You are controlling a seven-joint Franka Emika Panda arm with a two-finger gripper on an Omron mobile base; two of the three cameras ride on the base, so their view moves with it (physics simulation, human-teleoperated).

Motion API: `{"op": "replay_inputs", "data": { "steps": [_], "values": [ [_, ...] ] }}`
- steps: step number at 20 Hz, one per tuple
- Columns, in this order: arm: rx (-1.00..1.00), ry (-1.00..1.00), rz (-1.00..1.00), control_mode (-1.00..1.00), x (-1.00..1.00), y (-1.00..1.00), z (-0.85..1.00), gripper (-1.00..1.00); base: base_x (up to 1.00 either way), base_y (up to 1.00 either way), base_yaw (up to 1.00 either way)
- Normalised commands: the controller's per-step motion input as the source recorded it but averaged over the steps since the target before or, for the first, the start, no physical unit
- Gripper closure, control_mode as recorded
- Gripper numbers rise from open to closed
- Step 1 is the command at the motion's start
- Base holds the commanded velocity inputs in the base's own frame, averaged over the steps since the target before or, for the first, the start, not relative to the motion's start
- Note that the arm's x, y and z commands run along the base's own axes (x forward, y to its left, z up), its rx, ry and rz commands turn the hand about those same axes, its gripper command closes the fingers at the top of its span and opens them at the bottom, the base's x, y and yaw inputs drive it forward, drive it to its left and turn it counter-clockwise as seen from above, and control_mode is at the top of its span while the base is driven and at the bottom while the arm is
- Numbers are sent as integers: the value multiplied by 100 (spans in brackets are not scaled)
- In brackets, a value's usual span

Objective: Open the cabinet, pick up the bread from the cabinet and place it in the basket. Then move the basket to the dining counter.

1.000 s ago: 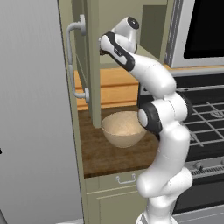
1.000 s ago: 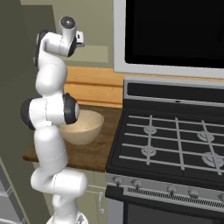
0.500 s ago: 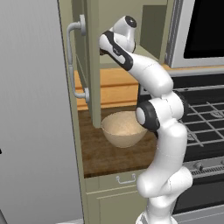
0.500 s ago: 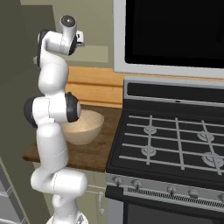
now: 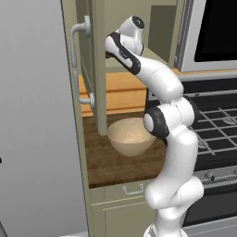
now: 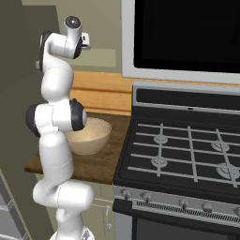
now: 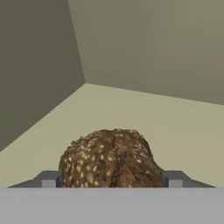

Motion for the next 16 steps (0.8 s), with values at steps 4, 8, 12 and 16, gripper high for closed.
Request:
{"op": "replay_inputs", "data": {
  "steps": [4,8,12,16],
  "values": [
    [0,-5,0,-100,0,0,-3,100,0,0,0],
    [0,-11,-4,-100,-6,0,0,100,0,0,0],
    [1,-17,-8,-100,-6,-2,0,100,0,0,0],
    [6,-10,-10,-100,-33,-11,4,100,0,0,0]
  ]
}}
